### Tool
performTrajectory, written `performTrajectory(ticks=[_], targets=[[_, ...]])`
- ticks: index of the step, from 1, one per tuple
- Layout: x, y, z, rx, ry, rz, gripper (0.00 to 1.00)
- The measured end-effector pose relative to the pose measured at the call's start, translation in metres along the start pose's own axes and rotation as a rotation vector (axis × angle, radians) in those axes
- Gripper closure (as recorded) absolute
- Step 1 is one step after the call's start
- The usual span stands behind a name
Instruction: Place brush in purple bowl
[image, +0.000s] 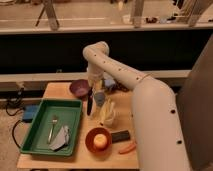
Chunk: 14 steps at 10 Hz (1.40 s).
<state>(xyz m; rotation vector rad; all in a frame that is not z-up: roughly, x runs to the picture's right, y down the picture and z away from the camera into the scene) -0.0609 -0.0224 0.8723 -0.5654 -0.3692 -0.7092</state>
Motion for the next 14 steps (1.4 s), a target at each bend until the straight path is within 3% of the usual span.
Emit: performTrajectory(ticks=[2,5,8,11,13,14], targets=[[0.014,-0.007,-0.012,0.02,0.02,0.071,1.0],[0.036,-0.027,-0.028,0.066,0.033,0.268,1.0],[0.037,-0.046,-0.028,0.122,-0.006,0.317,1.0],[0.022,-0.07,-0.027,0.256,-0.143,0.335,1.0],[0.015,-0.076,-0.025,0.402,-0.321,0.352,1.0],[0.012,-0.076,-0.021,0.462,-0.39,0.379,1.0]])
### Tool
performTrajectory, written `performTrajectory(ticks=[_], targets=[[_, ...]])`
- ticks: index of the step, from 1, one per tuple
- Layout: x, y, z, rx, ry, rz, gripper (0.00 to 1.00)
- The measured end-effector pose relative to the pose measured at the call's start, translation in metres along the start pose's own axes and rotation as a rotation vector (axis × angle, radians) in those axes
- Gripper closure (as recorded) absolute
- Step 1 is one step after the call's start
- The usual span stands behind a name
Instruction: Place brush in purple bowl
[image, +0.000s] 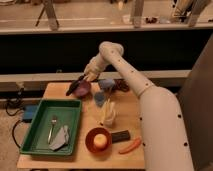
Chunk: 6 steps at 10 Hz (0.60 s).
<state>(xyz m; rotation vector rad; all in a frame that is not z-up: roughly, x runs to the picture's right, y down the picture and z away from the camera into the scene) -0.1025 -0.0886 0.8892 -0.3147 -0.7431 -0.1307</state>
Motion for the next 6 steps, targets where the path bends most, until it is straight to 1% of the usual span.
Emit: performTrajectory(ticks=[1,2,3,4,6], targets=[[-0.003,0.002,0.005,0.048,-0.057,0.034,1.0],[-0.004,0.003,0.009,0.072,-0.091,0.055,1.0],[-0.006,0.003,0.014,0.102,-0.138,0.078,1.0],[-0.009,0.003,0.019,0.114,-0.172,0.083,1.0],[-0.015,0.001,0.03,0.143,-0.269,0.099,1.0]])
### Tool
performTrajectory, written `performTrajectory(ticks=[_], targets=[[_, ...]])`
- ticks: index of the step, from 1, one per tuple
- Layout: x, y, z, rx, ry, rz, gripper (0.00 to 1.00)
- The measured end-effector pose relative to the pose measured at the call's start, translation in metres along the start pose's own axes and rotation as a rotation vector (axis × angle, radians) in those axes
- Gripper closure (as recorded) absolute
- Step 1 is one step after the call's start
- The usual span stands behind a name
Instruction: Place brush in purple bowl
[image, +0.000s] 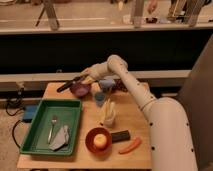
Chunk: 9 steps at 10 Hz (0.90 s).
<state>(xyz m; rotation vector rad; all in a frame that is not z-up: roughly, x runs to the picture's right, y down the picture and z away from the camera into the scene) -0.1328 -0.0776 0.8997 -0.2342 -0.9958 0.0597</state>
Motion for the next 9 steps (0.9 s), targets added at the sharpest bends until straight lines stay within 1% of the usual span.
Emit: performTrajectory(ticks=[1,2,3,4,5,6,7,8,9], targets=[[-0.002,0.0,0.009,0.011,-0.056,0.013,1.0],[-0.002,0.001,0.015,0.015,-0.086,0.027,0.98],[-0.002,0.001,0.016,0.007,-0.087,0.024,0.9],[-0.002,0.001,0.012,0.004,-0.051,0.017,0.78],[0.001,0.001,0.006,0.006,-0.033,0.018,0.69],[0.004,0.001,0.002,0.009,-0.032,0.021,0.61],[0.003,0.002,0.005,0.009,-0.047,0.028,0.55],[0.002,0.002,0.008,0.01,-0.056,0.028,0.54],[0.001,0.003,0.01,0.006,-0.053,0.024,0.54]])
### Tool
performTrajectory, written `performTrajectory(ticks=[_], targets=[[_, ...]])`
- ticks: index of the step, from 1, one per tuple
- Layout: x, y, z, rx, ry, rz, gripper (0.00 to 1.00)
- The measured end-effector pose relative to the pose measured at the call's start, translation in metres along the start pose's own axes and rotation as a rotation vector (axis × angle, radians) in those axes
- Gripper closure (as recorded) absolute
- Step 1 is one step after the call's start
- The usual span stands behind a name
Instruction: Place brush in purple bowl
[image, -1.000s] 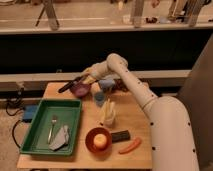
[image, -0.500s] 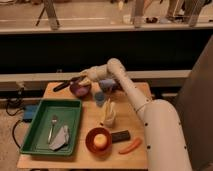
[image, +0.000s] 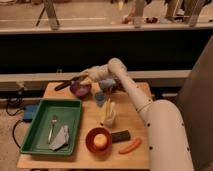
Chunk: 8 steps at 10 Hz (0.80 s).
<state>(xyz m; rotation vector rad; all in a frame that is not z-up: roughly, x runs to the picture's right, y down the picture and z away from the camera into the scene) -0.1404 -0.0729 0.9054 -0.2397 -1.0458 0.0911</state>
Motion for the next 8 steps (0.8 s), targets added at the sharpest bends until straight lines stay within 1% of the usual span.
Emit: performTrajectory(ticks=[2,4,5,6,7,8], targets=[[0.0016,0.0004,-0.0024,-0.001,0.016,0.002,0.54],[0.0028,0.0005,-0.0041,0.001,0.014,0.007,0.54],[0.0029,0.0004,-0.004,0.002,0.014,0.007,0.6],[0.0026,0.0003,-0.0032,0.002,0.015,0.006,0.68],[0.0024,0.0009,-0.0024,0.001,0.016,0.007,0.71],[0.0034,0.0014,-0.0031,0.001,0.018,0.009,0.72]])
